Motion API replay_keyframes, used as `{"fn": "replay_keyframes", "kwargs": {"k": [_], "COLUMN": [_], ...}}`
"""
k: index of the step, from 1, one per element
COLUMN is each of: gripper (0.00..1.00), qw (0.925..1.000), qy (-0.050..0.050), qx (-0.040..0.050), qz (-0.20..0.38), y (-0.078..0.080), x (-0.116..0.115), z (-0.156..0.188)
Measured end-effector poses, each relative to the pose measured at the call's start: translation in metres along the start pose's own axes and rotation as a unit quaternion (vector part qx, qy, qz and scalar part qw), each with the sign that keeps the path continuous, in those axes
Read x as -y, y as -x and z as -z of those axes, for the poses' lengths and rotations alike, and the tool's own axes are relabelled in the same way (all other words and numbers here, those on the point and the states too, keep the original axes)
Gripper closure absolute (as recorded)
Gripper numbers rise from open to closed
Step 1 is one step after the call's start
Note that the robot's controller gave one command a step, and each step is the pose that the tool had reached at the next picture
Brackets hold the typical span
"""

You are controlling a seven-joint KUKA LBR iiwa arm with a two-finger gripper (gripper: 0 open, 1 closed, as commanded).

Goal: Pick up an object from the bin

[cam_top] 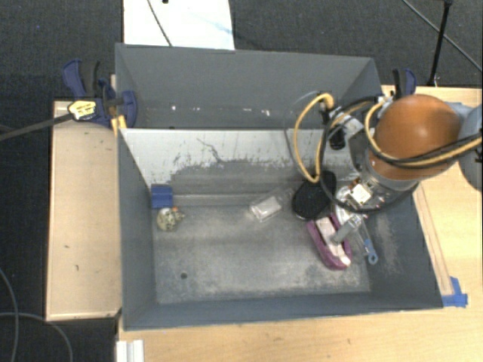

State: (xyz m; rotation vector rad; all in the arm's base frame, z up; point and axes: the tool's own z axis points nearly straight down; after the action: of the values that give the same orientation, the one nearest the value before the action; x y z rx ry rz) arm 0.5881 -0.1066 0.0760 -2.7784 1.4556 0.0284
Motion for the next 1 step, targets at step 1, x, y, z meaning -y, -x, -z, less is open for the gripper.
{"fn": "replay_keyframes", "kwargs": {"k": [1], "gripper": [1.00], "qw": [0.9988], "qy": [-0.003], "qx": [-0.0100], "qz": [0.048], "y": [0.0350], "x": [-0.0261], "z": [0.0987]}}
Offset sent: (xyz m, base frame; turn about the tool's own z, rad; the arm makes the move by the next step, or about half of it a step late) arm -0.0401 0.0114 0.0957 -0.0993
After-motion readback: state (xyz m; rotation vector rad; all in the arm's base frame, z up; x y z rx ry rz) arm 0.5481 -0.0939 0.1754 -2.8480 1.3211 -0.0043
